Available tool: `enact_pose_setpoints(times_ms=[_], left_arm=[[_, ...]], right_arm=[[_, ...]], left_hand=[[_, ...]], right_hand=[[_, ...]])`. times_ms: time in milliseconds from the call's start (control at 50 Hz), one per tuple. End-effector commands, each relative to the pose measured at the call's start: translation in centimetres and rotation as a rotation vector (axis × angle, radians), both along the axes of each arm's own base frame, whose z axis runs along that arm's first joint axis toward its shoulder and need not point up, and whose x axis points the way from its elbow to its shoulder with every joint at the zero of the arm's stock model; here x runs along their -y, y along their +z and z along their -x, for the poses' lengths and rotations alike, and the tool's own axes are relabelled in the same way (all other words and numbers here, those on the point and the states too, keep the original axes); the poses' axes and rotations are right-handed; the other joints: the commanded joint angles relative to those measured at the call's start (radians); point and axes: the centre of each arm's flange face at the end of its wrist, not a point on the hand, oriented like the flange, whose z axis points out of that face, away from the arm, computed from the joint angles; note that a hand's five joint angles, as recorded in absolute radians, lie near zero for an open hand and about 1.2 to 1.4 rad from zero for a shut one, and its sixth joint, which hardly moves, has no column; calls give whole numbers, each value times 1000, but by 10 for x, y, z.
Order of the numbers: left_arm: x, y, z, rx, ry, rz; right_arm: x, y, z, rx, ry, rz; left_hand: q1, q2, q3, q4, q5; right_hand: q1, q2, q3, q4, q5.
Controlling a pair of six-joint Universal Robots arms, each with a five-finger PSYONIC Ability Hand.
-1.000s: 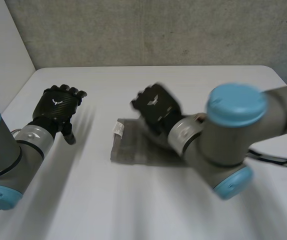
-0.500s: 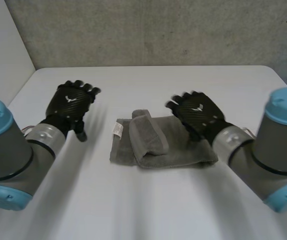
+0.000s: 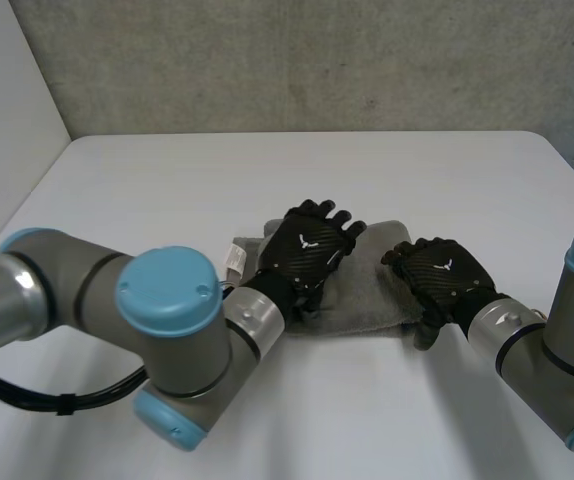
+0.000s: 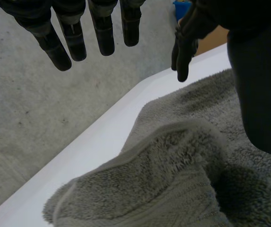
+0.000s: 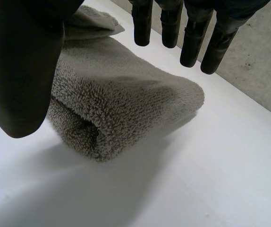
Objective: Fold the towel.
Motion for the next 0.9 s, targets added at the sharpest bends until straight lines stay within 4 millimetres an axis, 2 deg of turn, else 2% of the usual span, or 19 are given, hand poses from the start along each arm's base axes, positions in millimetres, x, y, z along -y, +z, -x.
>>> enact_pose_setpoints(times_ms=[20,120,160,220,260,360,440,540,600,700,760,800,820,900], left_arm=[[13,-16,12,5,1,5],[20,-21,14,8,15,10],[31,-22,10,7,83,15],[37,-22,5,9,136,18],[55,-23,-12,19,259,16],[65,-25,-30,32,377,0],[64,-27,-38,45,416,-9],[63,-33,-49,76,493,-16],[63,-34,-51,81,522,-16],[58,-34,-53,98,568,-11],[55,-33,-53,101,570,-12],[42,-27,-49,99,544,-11],[42,-27,-49,99,544,-11],[28,-15,-50,83,520,-7]], right_arm=[[4,-3,2,-18,-31,30],[6,-4,2,-33,-34,43],[7,-8,2,-39,-33,35],[8,-10,2,-40,-33,32],[9,-15,1,-43,-34,24],[12,-24,1,-51,-46,23],[14,-28,0,-61,-64,26],[10,-31,-9,-81,-73,32],[9,-32,-9,-84,-74,32],[9,-31,-9,-86,-86,44],[10,-28,-8,-84,-90,51],[11,-23,-9,-78,-88,66],[11,-22,-9,-78,-88,66],[12,-6,-10,-97,-74,128]], left_hand=[[-60,-51,-39,-58,-191],[-37,-28,-15,-34,-167],[10,19,32,13,-120],[13,22,35,16,-117],[16,25,38,19,-114],[37,46,58,39,-94],[37,46,58,39,-94],[37,46,58,39,-94],[37,46,58,39,-94],[31,40,53,33,-100],[28,37,50,31,-103],[13,22,35,16,-117],[13,22,35,16,-117],[4,14,26,7,-126]], right_hand=[[-10,-31,-26,-29,-11],[22,1,6,3,22],[93,71,77,73,92],[108,86,92,88,107],[210,188,194,190,209],[328,306,312,308,327],[413,391,397,394,412],[735,713,719,716,734],[803,782,787,784,803],[1163,1141,1147,1144,1162],[1163,1142,1147,1144,1163],[1163,1142,1147,1144,1163],[1163,1142,1147,1144,1163],[1163,1142,1147,1144,1163]])
